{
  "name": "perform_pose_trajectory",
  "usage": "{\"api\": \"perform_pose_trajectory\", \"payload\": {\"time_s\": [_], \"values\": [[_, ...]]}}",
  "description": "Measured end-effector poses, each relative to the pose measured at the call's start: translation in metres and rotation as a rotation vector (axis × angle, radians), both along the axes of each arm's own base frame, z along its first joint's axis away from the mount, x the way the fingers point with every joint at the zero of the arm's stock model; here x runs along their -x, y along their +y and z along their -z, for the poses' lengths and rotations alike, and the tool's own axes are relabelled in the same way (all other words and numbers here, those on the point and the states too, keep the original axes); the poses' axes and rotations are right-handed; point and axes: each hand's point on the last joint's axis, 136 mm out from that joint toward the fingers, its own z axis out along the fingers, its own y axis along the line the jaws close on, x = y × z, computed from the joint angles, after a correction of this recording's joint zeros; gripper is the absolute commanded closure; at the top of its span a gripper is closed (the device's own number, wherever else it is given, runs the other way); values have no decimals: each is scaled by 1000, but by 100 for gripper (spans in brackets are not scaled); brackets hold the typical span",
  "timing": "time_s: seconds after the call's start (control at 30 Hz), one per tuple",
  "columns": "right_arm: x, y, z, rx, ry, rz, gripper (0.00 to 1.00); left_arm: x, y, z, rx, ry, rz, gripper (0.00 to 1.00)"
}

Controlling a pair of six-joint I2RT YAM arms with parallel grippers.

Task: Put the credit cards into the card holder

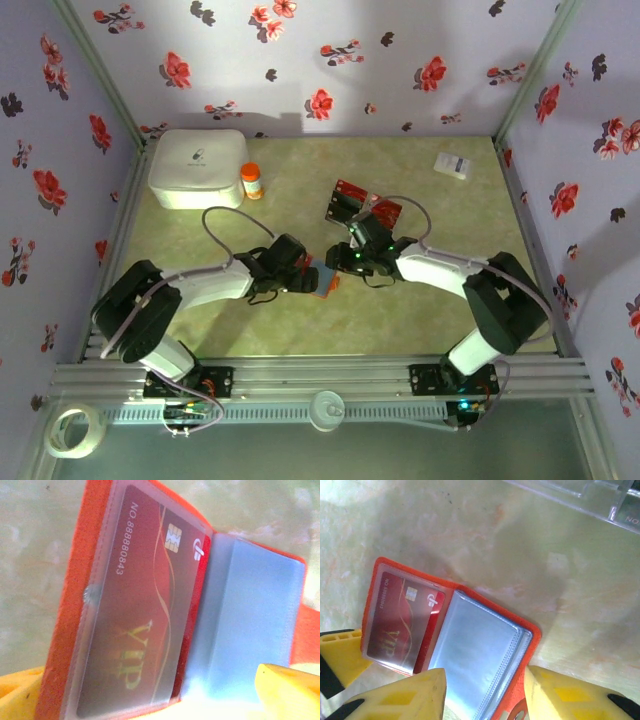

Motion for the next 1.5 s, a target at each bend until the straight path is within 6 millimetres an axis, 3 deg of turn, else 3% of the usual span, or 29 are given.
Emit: {"api": "perform_pose_trajectory", "payload": {"time_s": [0.13, 0.4, 0.53, 0.6, 0.7, 0.83, 1.03, 1.23, 1.5], "values": [[10, 0, 7, 57, -3, -9, 51, 1, 3, -17, 18, -20, -4, 0], [26, -5, 39, 192, 31, -30, 53, -3, 1, -51, 57, -69, -13, 0], [26, -13, 48, 247, 36, -33, 59, -7, -3, -66, 79, -88, -13, 0], [25, -14, 47, 259, 27, -41, 68, -8, -4, -71, 88, -95, -13, 0], [24, -14, 46, 267, 14, -55, 85, -8, -5, -74, 93, -99, -13, 0], [24, -18, 47, 291, 6, -82, 97, -8, -4, -75, 94, -96, -16, 0], [13, -29, 40, 308, -19, -101, 98, -6, -9, -77, 127, -79, -19, 0], [5, -37, 36, 297, -24, -96, 98, -8, -32, -85, 232, -78, -11, 0], [6, -35, 37, 280, -17, -105, 98, -10, -59, -74, 312, -40, -3, 0]]}}
